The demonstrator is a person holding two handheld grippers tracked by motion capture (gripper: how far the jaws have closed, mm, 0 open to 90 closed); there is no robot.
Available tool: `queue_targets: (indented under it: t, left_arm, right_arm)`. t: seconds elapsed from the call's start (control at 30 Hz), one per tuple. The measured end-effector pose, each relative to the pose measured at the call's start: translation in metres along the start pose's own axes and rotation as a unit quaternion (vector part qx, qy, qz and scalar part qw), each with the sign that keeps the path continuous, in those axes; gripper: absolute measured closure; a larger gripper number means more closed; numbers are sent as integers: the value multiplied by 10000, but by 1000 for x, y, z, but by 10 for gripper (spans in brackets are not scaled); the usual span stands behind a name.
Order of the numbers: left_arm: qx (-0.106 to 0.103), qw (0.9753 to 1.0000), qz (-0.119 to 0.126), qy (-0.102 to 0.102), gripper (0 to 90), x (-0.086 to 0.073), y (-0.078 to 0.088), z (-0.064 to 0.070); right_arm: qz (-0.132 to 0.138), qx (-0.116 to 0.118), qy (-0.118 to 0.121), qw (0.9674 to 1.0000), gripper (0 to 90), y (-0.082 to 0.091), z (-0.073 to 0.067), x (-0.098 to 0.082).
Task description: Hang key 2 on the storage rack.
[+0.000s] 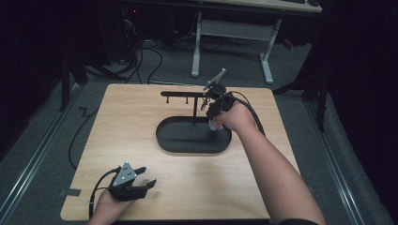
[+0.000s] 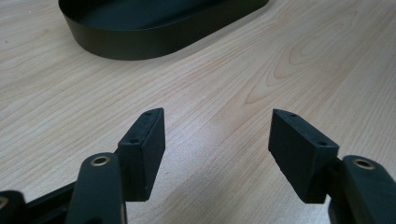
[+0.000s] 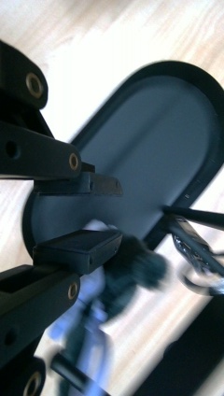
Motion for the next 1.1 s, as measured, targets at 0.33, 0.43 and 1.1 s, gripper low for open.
queue_targets:
  t: [0.33,0.43,1.1]
  left_arm:
    - [12,10000,-21,-10,371,1,-2,2]
    - [12,10000,-55,-31,371,1,-3,3]
    - [-31,9999,-134,-27,370,0,-9,5]
  right_arm:
    - [213,181,-169,9995,632,-15,-8,-72]
    - [381,231,-227,9987,608,-21,-12,-95]
    - [1674,-3,-600,9841,469,-67,-35,-227]
Point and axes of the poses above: each handheld gripper's, and its own axes: y roughly backward along the jaws, x roughly out of its top, z roughly to its right, the point moved 2 cm from there along -y, roughly forward along the jaws, and after that the axes turned 3 degrees about -x, right-handed, at the moved point
